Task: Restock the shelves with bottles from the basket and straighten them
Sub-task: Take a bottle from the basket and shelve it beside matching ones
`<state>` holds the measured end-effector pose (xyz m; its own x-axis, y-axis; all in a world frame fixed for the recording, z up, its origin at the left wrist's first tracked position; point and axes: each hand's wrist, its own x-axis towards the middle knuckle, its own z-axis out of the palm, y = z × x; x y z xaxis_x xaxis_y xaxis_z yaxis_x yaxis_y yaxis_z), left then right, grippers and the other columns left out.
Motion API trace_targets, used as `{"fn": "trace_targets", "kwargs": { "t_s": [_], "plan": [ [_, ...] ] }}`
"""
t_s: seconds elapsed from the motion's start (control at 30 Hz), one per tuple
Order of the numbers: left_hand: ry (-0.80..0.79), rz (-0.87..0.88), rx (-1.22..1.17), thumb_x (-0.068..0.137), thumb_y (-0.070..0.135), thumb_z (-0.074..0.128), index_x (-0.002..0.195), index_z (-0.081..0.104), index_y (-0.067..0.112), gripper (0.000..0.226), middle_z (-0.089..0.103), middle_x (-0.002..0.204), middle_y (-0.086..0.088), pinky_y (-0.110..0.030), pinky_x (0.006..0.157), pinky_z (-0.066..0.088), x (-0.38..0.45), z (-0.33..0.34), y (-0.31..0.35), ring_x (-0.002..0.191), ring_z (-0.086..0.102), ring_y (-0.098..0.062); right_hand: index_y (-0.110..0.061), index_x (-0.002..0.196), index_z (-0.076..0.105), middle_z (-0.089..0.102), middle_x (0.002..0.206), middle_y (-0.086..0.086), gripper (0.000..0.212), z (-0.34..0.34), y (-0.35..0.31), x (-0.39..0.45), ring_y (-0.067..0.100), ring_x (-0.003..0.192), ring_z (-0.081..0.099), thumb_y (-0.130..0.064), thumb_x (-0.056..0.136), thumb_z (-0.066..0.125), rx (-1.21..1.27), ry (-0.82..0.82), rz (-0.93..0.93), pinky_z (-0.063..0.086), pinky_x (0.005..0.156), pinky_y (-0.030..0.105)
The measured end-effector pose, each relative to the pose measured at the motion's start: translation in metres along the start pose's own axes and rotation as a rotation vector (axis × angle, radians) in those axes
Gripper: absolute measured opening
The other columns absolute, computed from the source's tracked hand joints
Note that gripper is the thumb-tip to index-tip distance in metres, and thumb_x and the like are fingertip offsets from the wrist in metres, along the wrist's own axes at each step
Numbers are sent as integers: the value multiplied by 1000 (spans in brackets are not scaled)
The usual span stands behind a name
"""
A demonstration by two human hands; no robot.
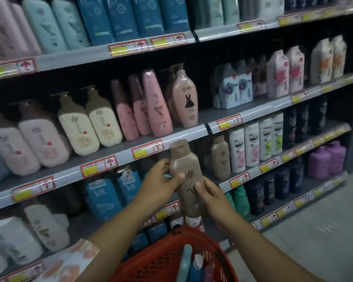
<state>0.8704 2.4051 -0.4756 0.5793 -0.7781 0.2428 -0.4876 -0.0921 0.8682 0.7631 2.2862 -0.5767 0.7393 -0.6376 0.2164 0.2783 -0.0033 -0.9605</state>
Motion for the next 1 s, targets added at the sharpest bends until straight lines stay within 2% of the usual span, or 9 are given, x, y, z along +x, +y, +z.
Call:
{"fn": "trace_targets", "kwargs": {
  "t_s": [0.13, 0.2, 0.3, 0.37, 0.5, 0.57, 0.7, 0.87, 1.0],
  "plan": [
    [15, -37, 76, 93, 24, 70, 121, 57, 27, 31, 67, 120, 3, -31, 74, 58, 40, 35, -16, 98, 70, -16, -32, 134, 60, 72, 123, 0, 36, -31, 19, 26, 20, 116, 67, -44, 101, 52, -2, 40, 48, 54, 97, 41],
    [23, -59, 82, 94, 23, 69, 124, 57, 27, 32, 67, 122, 4, -29, 73, 58, 58, 46, -22, 101, 68, -14, -35, 129, 61, 74, 118, -4, 27, -41, 26, 40, 15, 112, 69, -31, 106, 47, 18, 68, 85, 56, 91, 30],
    [15, -115, 36, 96, 17, 66, 130, 55, 20, 37, 66, 123, 2, -24, 64, 58, 78, 57, -28, 99, 67, -12, -32, 131, 60, 73, 120, -3, 35, -54, 33, 55, 12, 108, 70, -14, 108, 41, 64, 82, 161, 56, 83, 23],
    [21, -137, 0, 96, 14, 66, 130, 56, 17, 36, 66, 123, -1, -28, 66, 61, 88, 63, -34, 100, 68, -16, -22, 141, 55, 67, 130, 6, 39, -60, 39, 63, 16, 109, 68, -9, 108, 38, 73, 90, 187, 56, 84, 24],
    [45, -162, -10, 96, 15, 65, 125, 58, 18, 31, 66, 121, 1, -38, 77, 62, 100, 74, -50, 103, 69, -20, -17, 136, 55, 67, 121, 8, 41, -67, 44, 68, 10, 93, 67, 2, 103, 40, 70, 62, 170, 55, 71, 17],
    [70, -163, 8, 96, 16, 66, 113, 59, 26, 21, 66, 119, -1, -46, 81, 62, 105, 83, -58, 102, 69, -21, -27, 130, 54, 68, 119, 2, 46, -67, 53, 74, 13, 98, 66, 1, 93, 56, -31, 63, 179, 56, 71, 19],
    [76, -142, 49, 95, 17, 66, 99, 56, 34, 21, 67, 109, 2, -47, 85, 61, 114, 104, -65, 100, 68, -19, -39, 133, 37, 54, 121, 2, 88, -65, 79, 87, 24, 111, 60, -35, 57, 81, -471, 166, 143, 60, 82, 43],
    [107, -127, 66, 96, 18, 64, 114, 57, 27, 21, 66, 108, 5, -31, 79, 58, 134, 125, -73, 101, 66, -14, -11, 140, 36, 43, 127, 13, 74, -72, 88, 106, 31, 116, 49, -29, 82, 78, -572, 340, 96, 49, 95, 40],
    [115, -139, 3, 97, 16, 63, 118, 57, 27, 24, 66, 114, 1, -22, 73, 54, 150, 131, -74, 105, 65, -15, -11, 135, 42, 44, 128, 8, 68, -72, 94, 120, 26, 119, 50, -20, 80, 81, -524, 428, 98, 50, 99, 42]
  ]
}}
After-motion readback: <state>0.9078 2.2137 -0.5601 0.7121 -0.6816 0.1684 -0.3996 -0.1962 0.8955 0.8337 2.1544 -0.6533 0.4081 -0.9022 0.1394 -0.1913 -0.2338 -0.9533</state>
